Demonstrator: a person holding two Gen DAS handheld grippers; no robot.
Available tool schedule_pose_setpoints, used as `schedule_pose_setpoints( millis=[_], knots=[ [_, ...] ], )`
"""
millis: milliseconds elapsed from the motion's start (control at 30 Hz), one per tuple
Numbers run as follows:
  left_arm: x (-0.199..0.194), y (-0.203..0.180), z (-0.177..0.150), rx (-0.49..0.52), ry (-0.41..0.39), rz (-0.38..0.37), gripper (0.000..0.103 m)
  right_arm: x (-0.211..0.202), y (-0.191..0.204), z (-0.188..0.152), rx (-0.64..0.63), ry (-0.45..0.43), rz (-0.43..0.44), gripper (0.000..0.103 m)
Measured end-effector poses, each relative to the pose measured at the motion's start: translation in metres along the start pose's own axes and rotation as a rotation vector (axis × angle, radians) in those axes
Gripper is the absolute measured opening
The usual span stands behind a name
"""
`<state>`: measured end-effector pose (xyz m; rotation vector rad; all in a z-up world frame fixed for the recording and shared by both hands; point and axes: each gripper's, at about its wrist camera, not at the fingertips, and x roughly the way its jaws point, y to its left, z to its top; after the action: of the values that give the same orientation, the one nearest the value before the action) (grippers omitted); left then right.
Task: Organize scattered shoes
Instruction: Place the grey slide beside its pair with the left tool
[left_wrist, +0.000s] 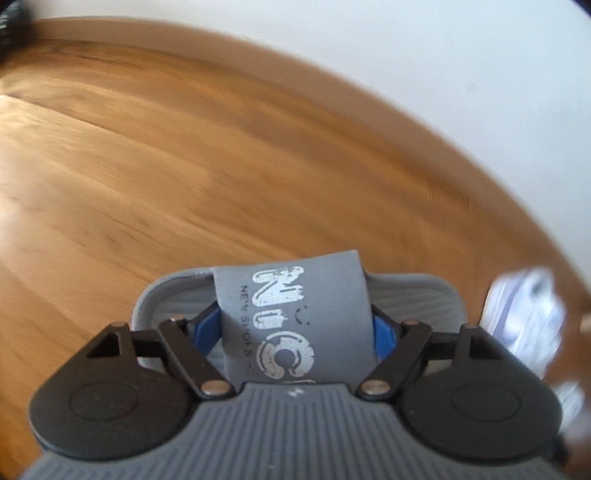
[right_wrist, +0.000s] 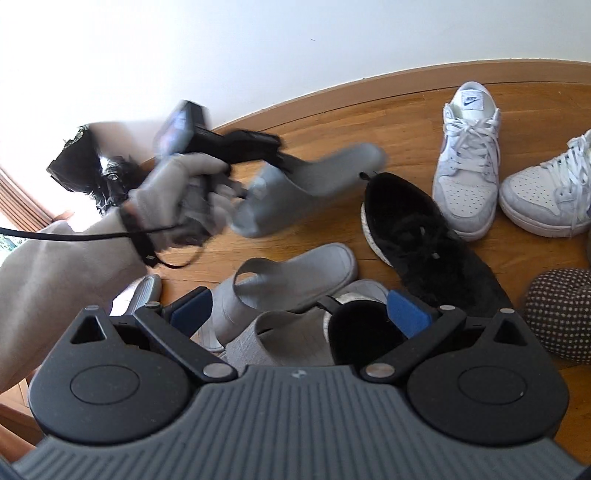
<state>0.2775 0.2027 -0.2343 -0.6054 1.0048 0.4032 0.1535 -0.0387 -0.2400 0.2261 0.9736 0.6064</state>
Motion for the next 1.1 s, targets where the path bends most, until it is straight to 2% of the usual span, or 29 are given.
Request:
schedule_pose_setpoints(
  millis=[33,100,133,167,267,333,400,467,567,633,700,767,867,900,933,967,1000,1033,1100],
  knots=[
    [-0.007,0.011,0.003,-0.033,-0.005,0.017,0.078,0.001,0.003,0.000,-0.002,-0.001,0.007,0.102],
    [-0.028,0.063,0.004,-0.187,-0.015,0.090,0.079,0.004,0.010,-0.001,-0.006,-0.003,0.020,0.102],
    [-0.032,0.078,0.002,-0.229,-0.017,0.110,0.079,0.006,0.013,-0.002,-0.009,-0.001,0.027,0.102],
    [-0.038,0.105,-0.006,-0.307,-0.024,0.145,0.079,0.008,0.017,-0.003,-0.013,0.001,0.034,0.102],
    [-0.040,0.165,-0.036,-0.435,0.008,0.228,0.079,0.014,0.035,-0.006,-0.039,0.014,0.060,0.102],
    [-0.034,0.194,-0.060,-0.513,0.061,0.224,0.081,0.019,0.044,-0.008,-0.059,0.025,0.074,0.102],
    [-0.028,0.227,-0.085,-0.625,0.133,0.171,0.083,0.024,0.051,-0.009,-0.072,0.034,0.081,0.102],
    [-0.031,0.241,-0.093,-0.667,0.190,0.112,0.085,0.030,0.059,-0.010,-0.084,0.044,0.087,0.102],
    [-0.060,0.247,-0.088,-0.600,0.274,0.088,0.089,0.047,0.072,-0.008,-0.071,0.072,0.108,0.102],
    [-0.095,0.244,-0.082,-0.508,0.313,0.091,0.091,0.059,0.079,-0.006,-0.043,0.099,0.115,0.102],
    [-0.142,0.239,-0.076,-0.386,0.332,0.120,0.091,0.090,0.098,0.001,0.025,0.164,0.148,0.102],
    [-0.196,0.239,-0.069,-0.282,0.298,0.156,0.091,0.124,0.125,0.009,0.051,0.212,0.159,0.102],
    [-0.303,0.246,-0.049,-0.157,0.148,0.218,0.097,0.199,0.177,0.026,0.106,0.325,0.092,0.102],
    [-0.330,0.251,-0.046,-0.146,0.097,0.225,0.103,0.225,0.193,0.030,0.124,0.369,0.057,0.102],
    [-0.356,0.258,-0.044,-0.136,0.047,0.230,0.103,0.250,0.207,0.032,0.132,0.401,0.022,0.102],
    [-0.378,0.265,-0.040,-0.116,0.000,0.226,0.103,0.270,0.222,0.033,0.098,0.409,-0.009,0.102],
    [-0.400,0.272,-0.036,-0.096,-0.046,0.221,0.103,0.286,0.239,0.031,-0.017,0.394,-0.023,0.102],
    [-0.407,0.277,-0.035,-0.066,-0.059,0.209,0.103,0.301,0.256,0.029,-0.138,0.377,-0.036,0.102],
    [-0.413,0.288,-0.034,0.000,-0.062,0.177,0.103,0.313,0.287,0.008,-0.495,0.349,-0.030,0.102]
  ],
)
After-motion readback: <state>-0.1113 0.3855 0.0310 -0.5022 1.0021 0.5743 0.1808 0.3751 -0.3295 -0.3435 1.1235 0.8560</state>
